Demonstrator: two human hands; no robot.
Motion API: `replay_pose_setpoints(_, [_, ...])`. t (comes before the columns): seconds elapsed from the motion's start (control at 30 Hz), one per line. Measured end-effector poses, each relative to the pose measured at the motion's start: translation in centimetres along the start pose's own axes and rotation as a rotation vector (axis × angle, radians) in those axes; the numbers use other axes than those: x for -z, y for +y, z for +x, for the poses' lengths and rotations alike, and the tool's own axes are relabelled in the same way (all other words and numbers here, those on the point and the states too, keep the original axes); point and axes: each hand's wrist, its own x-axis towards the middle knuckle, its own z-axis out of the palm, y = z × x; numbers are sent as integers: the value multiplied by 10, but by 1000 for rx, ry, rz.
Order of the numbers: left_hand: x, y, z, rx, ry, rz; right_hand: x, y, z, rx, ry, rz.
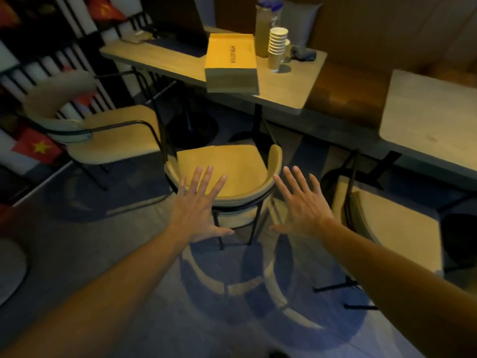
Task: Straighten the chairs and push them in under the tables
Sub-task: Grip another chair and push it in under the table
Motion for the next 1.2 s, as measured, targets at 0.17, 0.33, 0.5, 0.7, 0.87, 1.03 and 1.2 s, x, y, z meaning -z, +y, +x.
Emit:
replay_pose_setpoints(0.17, [-32, -45, 8, 63, -49, -16, -16, -26, 67, 100, -23, 6])
replay_pose_setpoints(0.33, [-65, -65, 42, 100, -112, -11, -41, -30, 124, 197, -76, -46])
replay_pose_setpoints(0.5, [-94, -69, 75, 93, -204, -18, -69, -21, 159, 245, -193, -106])
replay_pose_setpoints(0.7, [-123, -71, 97, 61, -355, -34, -94, -13, 180, 253, -310, -92])
replay_pose_setpoints(0.87, [-140, -80, 108, -36, -410, 1, -111, -10, 193, 273, -390, -99])
replay_pose_setpoints(1.03, [-141, -76, 123, -107, -444, 93, -122, -6, 203, 327, -447, -134])
replay_pose_setpoints(1.2, [-142, -78, 129, -166, -478, 163, -125, -4, 202, 348, -430, -139])
